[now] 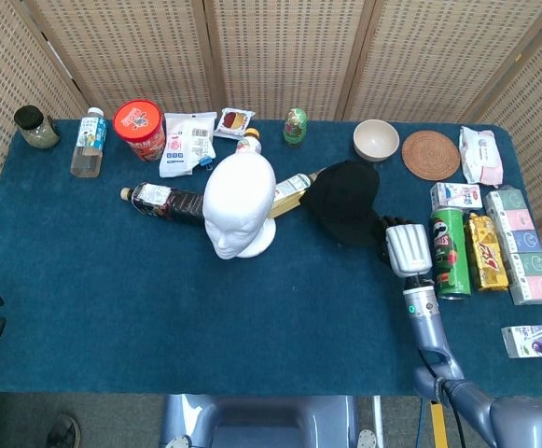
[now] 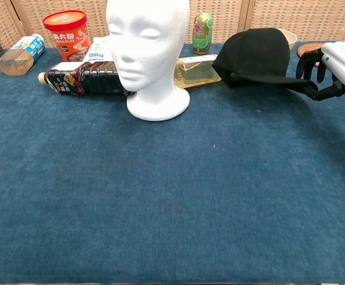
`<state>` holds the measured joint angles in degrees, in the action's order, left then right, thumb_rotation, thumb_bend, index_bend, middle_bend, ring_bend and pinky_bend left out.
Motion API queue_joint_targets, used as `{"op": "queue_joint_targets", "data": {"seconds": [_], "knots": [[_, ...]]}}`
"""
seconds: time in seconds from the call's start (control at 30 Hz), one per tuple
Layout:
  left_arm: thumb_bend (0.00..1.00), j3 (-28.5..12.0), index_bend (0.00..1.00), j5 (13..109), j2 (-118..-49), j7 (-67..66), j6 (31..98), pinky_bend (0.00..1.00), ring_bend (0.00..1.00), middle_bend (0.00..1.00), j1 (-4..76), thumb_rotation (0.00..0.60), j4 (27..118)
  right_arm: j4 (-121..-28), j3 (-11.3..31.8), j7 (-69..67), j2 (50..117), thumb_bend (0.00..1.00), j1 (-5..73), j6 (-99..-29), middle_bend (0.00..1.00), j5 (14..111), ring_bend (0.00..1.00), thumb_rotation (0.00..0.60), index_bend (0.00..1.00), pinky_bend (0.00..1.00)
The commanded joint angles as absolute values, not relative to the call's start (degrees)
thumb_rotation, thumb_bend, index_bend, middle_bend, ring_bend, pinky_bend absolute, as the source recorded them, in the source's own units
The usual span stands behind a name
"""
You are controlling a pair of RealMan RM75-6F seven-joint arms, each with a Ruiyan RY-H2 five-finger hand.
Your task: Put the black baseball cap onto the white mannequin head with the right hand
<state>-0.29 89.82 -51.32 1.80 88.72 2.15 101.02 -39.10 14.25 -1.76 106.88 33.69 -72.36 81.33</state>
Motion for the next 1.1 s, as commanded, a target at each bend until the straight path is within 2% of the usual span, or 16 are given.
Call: {"op": "queue_joint_targets", "data": {"seconds": [0.03,0.4,1.1], "knots": [[0.34,-0.29,0.45,89.81,-51.34,1.83,88.69,0.33,0.26,0.31,2.15,0.600,100.96,-39.75,14.20,-1.73,106.73,0.67,33.71,-72.91,0.52,81.31,0.55,0.600,0.65,0.63],[0.34,-0.35,0.45,89.66,-51.51,1.93,88.64,0.33,0.26,0.31,2.07,0.600,100.80,-44.23,13.79,-2.20,105.29,0.71,33.24,-76.58,0.58,82.36,0.60,0.600,0.72,0.67],[0.34,-0.56,0.45,89.70,-52.48,0.83,87.06,0.33,0.26,0.31,3.06,0.600,101.19,-49.94,13.81,-3.95,100.76,0.71,31.61,-88.99,0.59,87.15,0.62,0.600,0.74,0.69]]}}
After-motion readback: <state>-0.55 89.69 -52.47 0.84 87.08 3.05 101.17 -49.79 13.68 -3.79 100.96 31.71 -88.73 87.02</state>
